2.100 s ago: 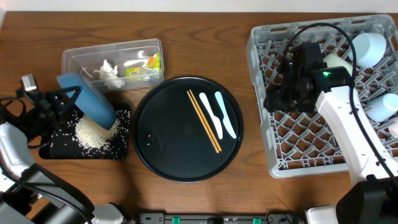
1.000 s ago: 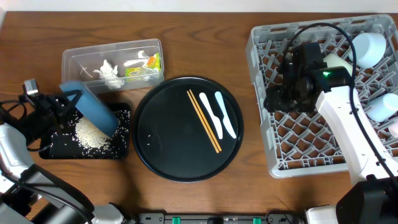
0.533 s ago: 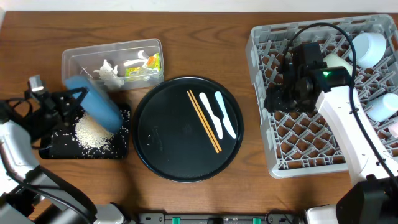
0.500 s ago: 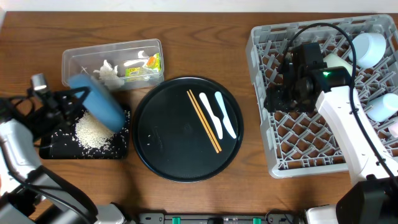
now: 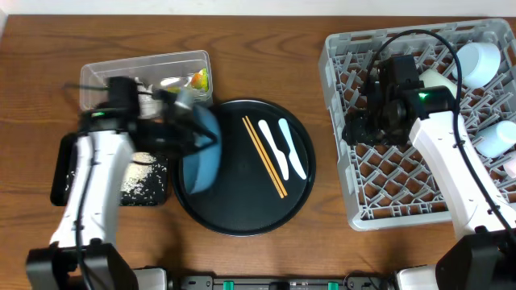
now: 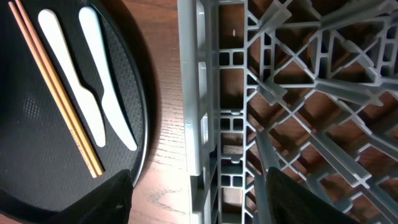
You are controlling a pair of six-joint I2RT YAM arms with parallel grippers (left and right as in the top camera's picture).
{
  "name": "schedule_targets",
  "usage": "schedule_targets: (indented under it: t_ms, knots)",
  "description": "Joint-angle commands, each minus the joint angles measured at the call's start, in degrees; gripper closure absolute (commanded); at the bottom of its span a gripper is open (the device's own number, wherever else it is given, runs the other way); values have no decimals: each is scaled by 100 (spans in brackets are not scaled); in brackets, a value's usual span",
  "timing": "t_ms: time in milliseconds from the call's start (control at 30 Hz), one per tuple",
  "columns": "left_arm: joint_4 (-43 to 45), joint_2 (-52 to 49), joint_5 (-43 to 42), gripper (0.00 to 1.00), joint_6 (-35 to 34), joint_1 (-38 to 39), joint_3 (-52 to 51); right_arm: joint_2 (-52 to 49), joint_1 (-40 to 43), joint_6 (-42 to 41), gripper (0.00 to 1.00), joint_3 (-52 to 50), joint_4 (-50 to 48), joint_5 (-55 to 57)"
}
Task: Sort waste into correct bins and load items into the dishwasher rack
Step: 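Bring the emptied blue plate back and set it on the round tray, then grasp the blue plate with the right gripper and lift it toward the rack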
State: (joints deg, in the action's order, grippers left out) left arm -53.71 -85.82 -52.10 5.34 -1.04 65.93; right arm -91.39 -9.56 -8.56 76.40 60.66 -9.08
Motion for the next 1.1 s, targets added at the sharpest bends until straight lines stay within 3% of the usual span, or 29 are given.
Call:
schedule_targets:
  t_ms: [0,233,267,333,433,500,633,733,900,1067]
  knots:
    - [85,-157,1615,94,-31,844,26,-11,-26,9,35,-11,7,37]
    - [435,-446,2218,93,-356,2035,22,-4,-26,20,35,20,2,188]
    - [448,-446,2214,89,-356,2114,22,2,-26,55,35,48,4,219]
    - [448,-431,2216,70,-374,2227,42,31,-26,81,35,138,13,278]
    - [361,-317,2216,55,-409,2216,81,118,-28,201,34,424,11,278]
    - [278,-142,2221,52,-409,2129,96,160,-46,203,33,647,4,225]
    - [98,330,2269,52,-420,1731,98,170,-267,415,32,903,-109,-225]
    - [-136,743,2839,52,-728,1198,96,151,-599,444,29,896,-258,-511]
    - [-540,1204,3434,42,-826,-2,96,-129,-1408,481,26,868,-535,-507]
    - [-828,1176,3486,41,-1198,-1032,90,-754,-2100,474,25,852,-887,-507]
